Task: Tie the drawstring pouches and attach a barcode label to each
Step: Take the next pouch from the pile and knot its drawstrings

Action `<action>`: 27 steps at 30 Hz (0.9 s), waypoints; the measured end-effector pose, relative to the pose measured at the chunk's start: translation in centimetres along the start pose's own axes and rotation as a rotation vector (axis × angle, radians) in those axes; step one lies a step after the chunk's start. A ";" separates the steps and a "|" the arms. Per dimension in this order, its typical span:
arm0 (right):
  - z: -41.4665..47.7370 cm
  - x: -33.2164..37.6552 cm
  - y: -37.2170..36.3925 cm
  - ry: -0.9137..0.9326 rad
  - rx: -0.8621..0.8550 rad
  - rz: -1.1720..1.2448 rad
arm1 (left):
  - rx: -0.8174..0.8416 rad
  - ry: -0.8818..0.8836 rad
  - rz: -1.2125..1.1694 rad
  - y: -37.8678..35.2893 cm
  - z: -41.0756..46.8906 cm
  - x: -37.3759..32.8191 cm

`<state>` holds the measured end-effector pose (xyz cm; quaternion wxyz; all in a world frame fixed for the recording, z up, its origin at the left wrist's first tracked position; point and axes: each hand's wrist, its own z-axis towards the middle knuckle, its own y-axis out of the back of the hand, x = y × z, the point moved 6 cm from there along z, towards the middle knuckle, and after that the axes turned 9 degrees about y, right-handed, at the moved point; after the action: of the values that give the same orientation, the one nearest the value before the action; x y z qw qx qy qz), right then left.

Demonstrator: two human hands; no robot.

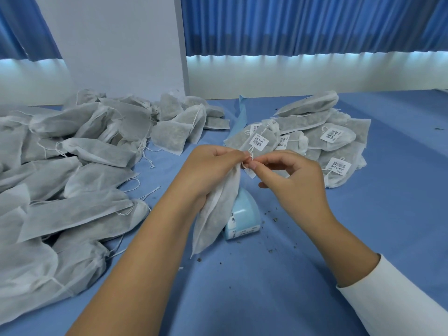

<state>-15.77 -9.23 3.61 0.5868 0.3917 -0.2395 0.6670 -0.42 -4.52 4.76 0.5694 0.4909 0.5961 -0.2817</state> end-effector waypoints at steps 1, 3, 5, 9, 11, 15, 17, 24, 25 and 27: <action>0.0 -0.1 0.0 -0.019 -0.006 0.025 | 0.004 0.000 -0.008 0.0 0.0 0.0; 0.0 -0.6 0.0 -0.072 -0.002 0.081 | 0.011 -0.003 -0.018 0.0 -0.1 -0.1; 0.0 -1.0 -0.3 -0.117 0.040 0.119 | 0.008 -0.007 -0.020 0.1 -0.1 -0.1; 0.0 -1.1 -0.5 -0.136 0.077 0.150 | 0.017 -0.026 0.005 -0.1 0.0 -0.1; 0.1 -1.1 -0.4 -0.136 0.069 0.165 | 0.022 -0.039 0.000 0.0 0.1 -0.2; 0.2 -1.0 -0.1 -0.145 0.043 0.174 | -0.014 -0.066 0.034 0.2 0.1 -0.2; 0.3 -1.0 0.0 -0.154 0.024 0.176 | -0.031 -0.082 0.068 0.4 0.2 -0.3; 0.2 -1.1 0.1 -0.176 0.006 0.173 | 0.136 -0.087 0.074 -0.5 -0.3 -0.4; 0.2 -1.1 0.0 -0.183 0.013 0.179 | 0.157 -0.086 0.067 -0.7 -0.3 -0.4; 0.1 -1.1 -0.2 -0.197 0.031 0.189 | 0.176 -0.078 0.056 -0.8 -0.2 -0.3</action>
<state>-15.58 -9.95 2.80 0.4888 0.4399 -0.3213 0.6814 -1.33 -4.69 4.94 0.5546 0.5441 0.5326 -0.3358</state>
